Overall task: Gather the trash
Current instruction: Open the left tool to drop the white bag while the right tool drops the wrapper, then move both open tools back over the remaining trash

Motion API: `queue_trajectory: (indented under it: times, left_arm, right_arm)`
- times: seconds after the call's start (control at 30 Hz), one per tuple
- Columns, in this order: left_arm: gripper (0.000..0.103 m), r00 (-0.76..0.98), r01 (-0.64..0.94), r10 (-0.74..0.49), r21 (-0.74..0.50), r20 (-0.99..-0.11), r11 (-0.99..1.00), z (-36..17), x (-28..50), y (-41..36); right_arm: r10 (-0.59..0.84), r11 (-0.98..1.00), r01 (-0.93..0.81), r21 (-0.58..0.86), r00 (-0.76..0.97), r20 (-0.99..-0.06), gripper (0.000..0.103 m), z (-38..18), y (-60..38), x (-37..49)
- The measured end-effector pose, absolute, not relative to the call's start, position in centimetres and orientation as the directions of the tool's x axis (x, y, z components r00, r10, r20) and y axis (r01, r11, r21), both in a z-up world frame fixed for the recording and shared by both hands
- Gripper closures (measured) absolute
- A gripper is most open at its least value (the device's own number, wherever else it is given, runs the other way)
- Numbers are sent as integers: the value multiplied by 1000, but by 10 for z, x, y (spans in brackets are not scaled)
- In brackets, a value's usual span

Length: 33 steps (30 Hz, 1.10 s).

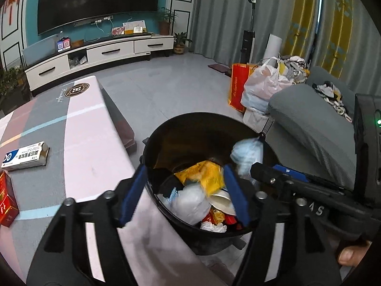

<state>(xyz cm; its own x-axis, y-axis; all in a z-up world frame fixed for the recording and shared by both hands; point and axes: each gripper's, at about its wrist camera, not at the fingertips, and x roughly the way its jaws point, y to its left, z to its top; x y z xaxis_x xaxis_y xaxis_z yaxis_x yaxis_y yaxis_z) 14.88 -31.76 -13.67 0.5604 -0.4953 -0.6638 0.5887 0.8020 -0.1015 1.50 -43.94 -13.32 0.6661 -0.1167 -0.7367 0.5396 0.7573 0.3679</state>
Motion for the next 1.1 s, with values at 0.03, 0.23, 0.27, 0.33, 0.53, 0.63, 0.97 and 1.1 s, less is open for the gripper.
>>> queue_trajectory:
  times: [0.03, 0.23, 0.27, 0.33, 0.53, 0.63, 0.97, 1.1]
  left_arm:
    - [34, 567, 585, -491, -97, -662, 805, -136, 148, -316]
    - [31, 602, 553, -451, -62, -659, 831, -130, 145, -305]
    - [29, 607, 549, -447, -59, -657, 833, -128, 144, -303]
    - [27, 615, 539, -436, -54, -657, 841, -125, 142, -296]
    - [23, 633, 507, -406, -44, -659, 861, -119, 140, -276]
    - [19, 640, 491, -396, -47, -659, 870, -117, 140, -263]
    - [12, 668, 420, -348, -53, -658, 906, -117, 140, -204]
    - [12, 694, 380, -324, -55, -644, 923, -114, 134, -163]
  right_arm:
    - [-118, 753, 542, 372, 668, -735, 53, -133, -440, 14]
    - [-139, 756, 547, 360, 671, -728, 52, -129, -439, 12]
    - [-144, 756, 548, 358, 673, -726, 52, -128, -437, 12]
    - [-146, 757, 546, 358, 677, -722, 52, -126, -437, 12]
    - [-146, 760, 536, 368, 692, -707, 50, -118, -428, 14]
    - [-139, 763, 527, 375, 700, -701, 48, -115, -422, 18]
    - [-87, 809, 459, 369, 713, -696, 39, -109, -378, 48]
    - [-46, 838, 406, 364, 717, -695, 38, -108, -352, 64]
